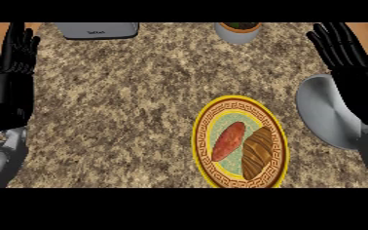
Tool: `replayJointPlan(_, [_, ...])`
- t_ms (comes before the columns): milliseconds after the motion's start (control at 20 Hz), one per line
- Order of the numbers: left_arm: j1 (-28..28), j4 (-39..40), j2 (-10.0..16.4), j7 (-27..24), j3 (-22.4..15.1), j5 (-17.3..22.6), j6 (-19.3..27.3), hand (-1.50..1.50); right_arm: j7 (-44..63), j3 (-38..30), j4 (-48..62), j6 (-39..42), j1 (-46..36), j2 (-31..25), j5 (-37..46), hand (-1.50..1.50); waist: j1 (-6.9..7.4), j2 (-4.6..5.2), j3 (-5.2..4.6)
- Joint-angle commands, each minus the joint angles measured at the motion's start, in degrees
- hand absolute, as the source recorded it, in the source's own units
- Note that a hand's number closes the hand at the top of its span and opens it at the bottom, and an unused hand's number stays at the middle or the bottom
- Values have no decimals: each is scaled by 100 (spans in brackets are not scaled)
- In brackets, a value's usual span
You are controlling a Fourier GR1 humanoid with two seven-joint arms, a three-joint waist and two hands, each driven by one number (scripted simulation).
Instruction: Pick the sweet potato from the plate and place it in the pan
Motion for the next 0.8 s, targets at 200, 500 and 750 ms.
replayJointPlan(200, [780,20,-1010,-362,-943,192,-484,0,-330,-51,-643,-1323,1200,1200,111,150,-14,46,-78])
replayJointPlan(500, [1200,98,-1342,-481,-1241,337,-626,0,-529,50,-893,-2737,3293,1585,1087,-150,-180,18,-82])
replayJointPlan(750, [1205,312,-1425,-613,-1308,302,-860,0,-584,573,-2009,-3126,4758,1086,2281,-150,-31,44,-86])
